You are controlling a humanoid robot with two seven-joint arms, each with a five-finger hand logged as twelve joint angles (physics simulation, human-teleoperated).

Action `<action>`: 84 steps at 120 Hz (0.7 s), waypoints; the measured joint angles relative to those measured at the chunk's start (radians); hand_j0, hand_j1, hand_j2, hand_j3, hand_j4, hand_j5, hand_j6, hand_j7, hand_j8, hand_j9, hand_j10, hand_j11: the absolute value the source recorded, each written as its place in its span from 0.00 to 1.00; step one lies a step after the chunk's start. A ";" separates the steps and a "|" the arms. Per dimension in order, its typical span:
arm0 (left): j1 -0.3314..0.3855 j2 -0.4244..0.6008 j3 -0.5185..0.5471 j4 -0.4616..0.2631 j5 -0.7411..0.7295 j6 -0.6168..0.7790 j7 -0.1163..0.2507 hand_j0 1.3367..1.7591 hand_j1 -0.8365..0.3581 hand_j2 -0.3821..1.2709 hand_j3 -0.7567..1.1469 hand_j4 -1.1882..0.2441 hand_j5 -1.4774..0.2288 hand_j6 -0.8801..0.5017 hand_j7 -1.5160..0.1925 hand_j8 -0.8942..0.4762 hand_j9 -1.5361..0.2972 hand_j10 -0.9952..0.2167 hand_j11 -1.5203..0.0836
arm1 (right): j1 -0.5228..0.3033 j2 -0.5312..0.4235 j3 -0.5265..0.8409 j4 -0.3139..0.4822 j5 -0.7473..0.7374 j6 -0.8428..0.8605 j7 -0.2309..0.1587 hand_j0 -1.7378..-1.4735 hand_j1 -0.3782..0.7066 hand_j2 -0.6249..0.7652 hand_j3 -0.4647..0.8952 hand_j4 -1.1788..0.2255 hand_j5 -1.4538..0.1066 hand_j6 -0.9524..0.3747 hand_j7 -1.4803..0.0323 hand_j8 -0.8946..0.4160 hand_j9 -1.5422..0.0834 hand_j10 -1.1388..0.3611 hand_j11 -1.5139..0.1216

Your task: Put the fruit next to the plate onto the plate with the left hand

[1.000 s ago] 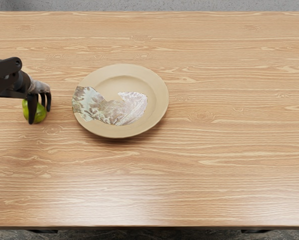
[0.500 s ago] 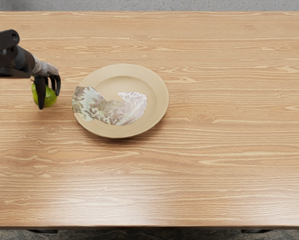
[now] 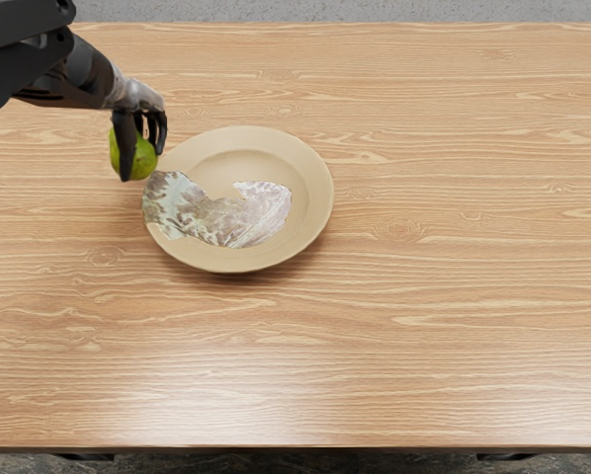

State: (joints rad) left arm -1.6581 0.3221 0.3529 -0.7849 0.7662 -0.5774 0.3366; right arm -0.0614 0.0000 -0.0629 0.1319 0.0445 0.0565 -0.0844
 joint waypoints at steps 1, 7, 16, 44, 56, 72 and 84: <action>-0.003 -0.004 0.000 0.000 0.000 0.000 0.001 0.75 0.47 0.53 0.40 0.34 0.19 0.38 0.26 0.41 0.28 0.39 0.30 | 0.000 0.000 0.000 0.000 0.000 0.000 0.000 0.30 0.05 0.45 0.34 0.82 0.91 0.70 0.96 0.66 0.93 0.74 0.91; -0.012 -0.024 -0.001 0.000 -0.003 0.000 0.009 0.75 0.46 0.54 0.40 0.34 0.20 0.38 0.26 0.41 0.28 0.39 0.30 | 0.000 0.000 0.000 0.000 0.000 0.000 0.000 0.30 0.05 0.45 0.34 0.82 0.91 0.70 0.96 0.66 0.93 0.74 0.91; -0.024 -0.059 -0.001 0.000 -0.006 -0.001 0.017 0.75 0.45 0.56 0.40 0.34 0.20 0.39 0.26 0.41 0.28 0.39 0.30 | 0.000 0.000 0.000 0.000 0.000 0.000 0.000 0.30 0.05 0.45 0.34 0.82 0.91 0.70 0.96 0.66 0.93 0.74 0.91; -0.040 -0.131 -0.002 0.004 -0.038 0.002 0.030 0.74 0.44 0.56 0.40 0.34 0.20 0.39 0.26 0.42 0.27 0.40 0.30 | 0.000 0.000 0.000 0.000 0.000 0.000 0.000 0.30 0.05 0.45 0.34 0.82 0.91 0.70 0.96 0.66 0.93 0.74 0.91; -0.038 -0.165 -0.002 0.008 -0.041 0.005 0.039 0.74 0.43 0.57 0.40 0.34 0.20 0.40 0.26 0.43 0.27 0.41 0.30 | 0.000 0.000 0.000 0.000 0.000 0.000 0.000 0.30 0.05 0.45 0.34 0.82 0.91 0.70 0.96 0.66 0.93 0.74 0.91; -0.028 -0.211 -0.001 0.016 -0.042 0.008 0.044 0.74 0.42 0.58 0.40 0.34 0.20 0.41 0.26 0.43 0.27 0.41 0.30 | 0.000 0.000 0.000 0.000 0.000 0.000 0.000 0.30 0.05 0.45 0.34 0.82 0.91 0.70 0.96 0.66 0.93 0.74 0.91; -0.024 -0.227 0.000 0.027 -0.043 0.011 0.045 0.74 0.42 0.58 0.40 0.34 0.20 0.40 0.26 0.43 0.26 0.41 0.30 | 0.000 0.000 0.000 0.000 0.000 0.000 0.000 0.30 0.05 0.45 0.34 0.82 0.91 0.70 0.96 0.66 0.93 0.74 0.91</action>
State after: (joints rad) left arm -1.6817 0.0948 0.3527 -0.7578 0.7236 -0.5668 0.3815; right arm -0.0611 0.0000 -0.0629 0.1319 0.0445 0.0567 -0.0844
